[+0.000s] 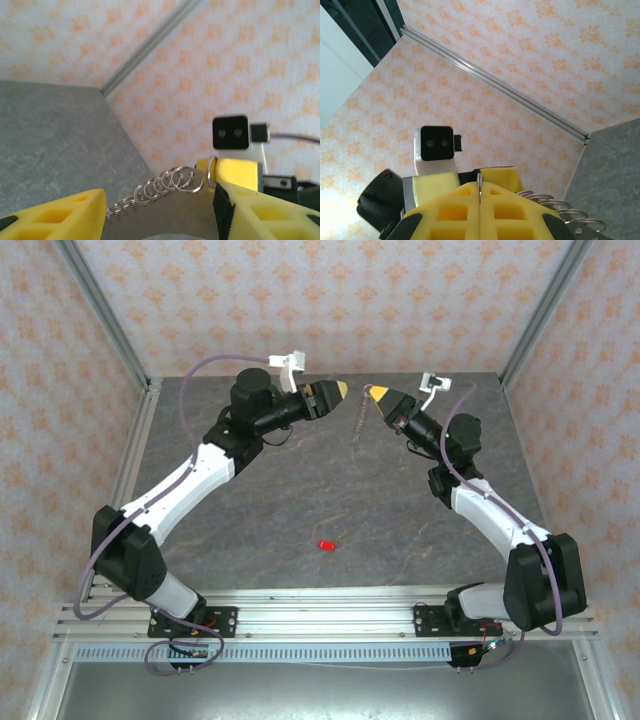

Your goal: Put the keys on the keyring

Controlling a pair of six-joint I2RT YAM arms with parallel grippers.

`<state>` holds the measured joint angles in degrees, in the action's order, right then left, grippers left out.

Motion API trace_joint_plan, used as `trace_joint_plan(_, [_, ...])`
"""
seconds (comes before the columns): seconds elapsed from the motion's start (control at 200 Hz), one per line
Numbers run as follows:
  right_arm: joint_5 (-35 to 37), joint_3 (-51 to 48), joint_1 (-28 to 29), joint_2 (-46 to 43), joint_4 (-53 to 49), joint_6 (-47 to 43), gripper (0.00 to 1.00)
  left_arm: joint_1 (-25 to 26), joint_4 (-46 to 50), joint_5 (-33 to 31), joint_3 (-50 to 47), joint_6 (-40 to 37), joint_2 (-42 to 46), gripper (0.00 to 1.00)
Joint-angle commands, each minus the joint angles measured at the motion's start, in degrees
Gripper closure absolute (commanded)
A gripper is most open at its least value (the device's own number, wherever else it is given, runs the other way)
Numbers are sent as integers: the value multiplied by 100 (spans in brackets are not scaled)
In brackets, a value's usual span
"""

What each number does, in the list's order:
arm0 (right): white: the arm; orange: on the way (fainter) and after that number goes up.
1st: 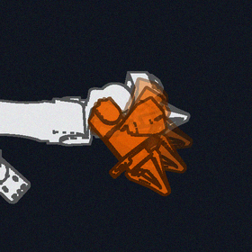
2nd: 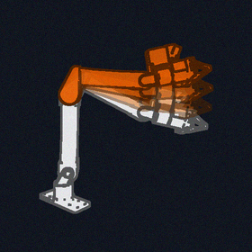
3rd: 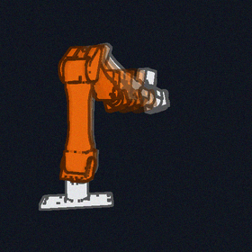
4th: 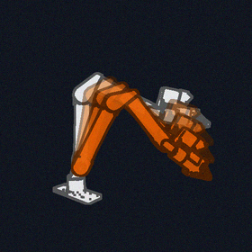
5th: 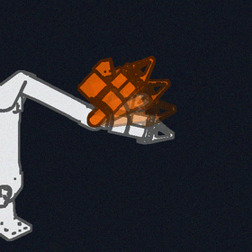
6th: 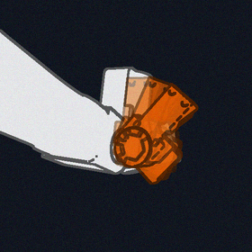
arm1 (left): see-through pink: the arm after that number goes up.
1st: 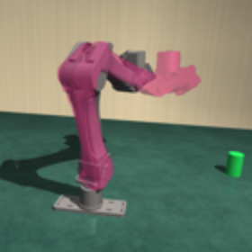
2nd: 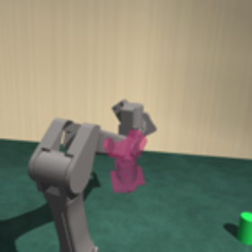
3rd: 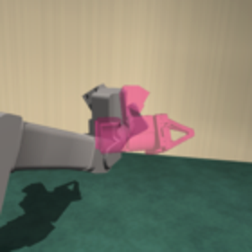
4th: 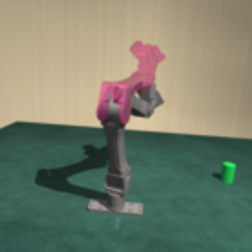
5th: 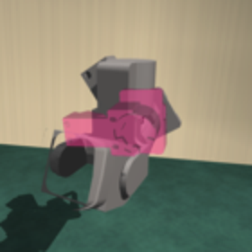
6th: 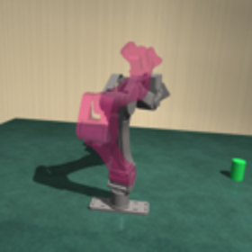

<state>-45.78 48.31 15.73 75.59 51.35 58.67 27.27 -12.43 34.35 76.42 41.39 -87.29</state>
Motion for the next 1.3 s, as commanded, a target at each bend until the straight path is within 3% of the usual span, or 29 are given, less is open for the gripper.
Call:
trace_joint_plan(0.0, [207,-58,23,-64,653,139,100,21,-1100,-791,-375,785,159,42])
trace_joint_plan(0.475, [408,-138,149,24,819,247,100,451,-2158,-878,-617,1185,-77,63])
trace_joint_plan(1.296, [426,-147,282,158,912,276,100,729,-2276,-903,-277,1201,-409,68])
